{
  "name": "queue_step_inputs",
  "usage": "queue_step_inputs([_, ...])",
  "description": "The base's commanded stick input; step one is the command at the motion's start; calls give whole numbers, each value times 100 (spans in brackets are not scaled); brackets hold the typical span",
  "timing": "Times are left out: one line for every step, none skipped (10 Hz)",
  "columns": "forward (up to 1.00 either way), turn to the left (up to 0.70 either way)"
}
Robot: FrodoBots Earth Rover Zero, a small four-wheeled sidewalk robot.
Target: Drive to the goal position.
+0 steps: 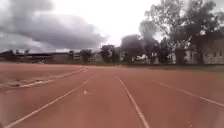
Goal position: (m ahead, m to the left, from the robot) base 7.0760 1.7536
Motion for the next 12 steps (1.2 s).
queue_step_inputs([45,0])
queue_step_inputs([45,0])
queue_step_inputs([45,0])
queue_step_inputs([45,0])
queue_step_inputs([45,0])
queue_step_inputs([45,0])
queue_step_inputs([45,0])
queue_step_inputs([45,0])
queue_step_inputs([45,0])
queue_step_inputs([45,0])
queue_step_inputs([45,0])
queue_step_inputs([45,0])
